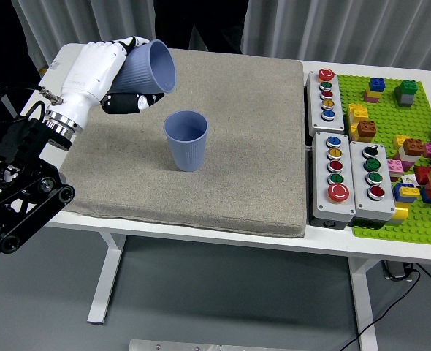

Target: Pick cup pour cup place

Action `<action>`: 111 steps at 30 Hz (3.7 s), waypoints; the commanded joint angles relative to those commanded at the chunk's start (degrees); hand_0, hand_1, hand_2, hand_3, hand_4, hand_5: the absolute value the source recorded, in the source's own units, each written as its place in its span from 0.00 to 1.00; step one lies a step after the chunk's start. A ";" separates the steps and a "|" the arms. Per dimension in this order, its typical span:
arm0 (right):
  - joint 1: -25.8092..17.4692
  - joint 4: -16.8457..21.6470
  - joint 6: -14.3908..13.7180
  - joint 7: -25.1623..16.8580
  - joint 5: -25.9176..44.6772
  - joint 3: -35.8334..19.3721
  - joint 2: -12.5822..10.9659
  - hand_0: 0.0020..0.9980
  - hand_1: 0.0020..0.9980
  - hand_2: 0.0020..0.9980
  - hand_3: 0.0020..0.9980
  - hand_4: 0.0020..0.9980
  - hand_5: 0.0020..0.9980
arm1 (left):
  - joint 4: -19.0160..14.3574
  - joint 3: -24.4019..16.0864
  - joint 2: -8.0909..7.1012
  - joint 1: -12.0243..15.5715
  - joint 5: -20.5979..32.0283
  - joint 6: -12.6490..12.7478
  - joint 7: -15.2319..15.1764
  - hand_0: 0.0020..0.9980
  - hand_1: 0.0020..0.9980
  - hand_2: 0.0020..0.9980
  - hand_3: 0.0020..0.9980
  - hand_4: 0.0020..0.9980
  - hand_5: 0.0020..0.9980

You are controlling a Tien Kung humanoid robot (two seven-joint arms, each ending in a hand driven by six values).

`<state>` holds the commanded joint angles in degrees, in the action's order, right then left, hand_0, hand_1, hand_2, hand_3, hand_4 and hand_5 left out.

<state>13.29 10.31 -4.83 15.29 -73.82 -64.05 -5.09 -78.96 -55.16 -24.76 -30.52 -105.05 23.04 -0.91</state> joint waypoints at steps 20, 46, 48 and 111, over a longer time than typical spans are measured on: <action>-0.63 0.00 0.13 0.09 -0.33 0.10 0.26 0.67 0.64 0.57 0.57 0.00 0.15 | 4.49 -0.10 5.72 5.31 48.03 4.73 -19.31 0.52 0.49 0.49 0.49 0.73 0.23; -0.46 0.00 -0.07 -0.08 0.72 0.71 0.41 0.68 0.64 0.57 0.57 0.00 0.15 | 11.33 3.88 11.35 10.07 61.11 9.55 -23.65 0.56 0.52 0.51 0.52 0.74 0.26; -0.43 0.00 -0.08 -0.11 0.82 0.78 0.40 0.68 0.64 0.57 0.57 0.00 0.15 | 11.75 4.08 11.44 9.95 60.95 9.37 -23.62 0.56 0.52 0.51 0.52 0.74 0.26; -0.17 0.00 0.13 0.09 -0.56 -0.19 0.62 0.67 0.64 0.57 0.57 0.00 0.16 | 17.08 6.87 11.88 12.76 57.94 5.72 -24.89 0.62 0.60 0.59 0.63 0.83 0.32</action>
<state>13.12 10.31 -4.71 15.38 -74.39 -64.24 -4.47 -61.88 -48.29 -12.88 -17.77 -47.11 28.76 -25.81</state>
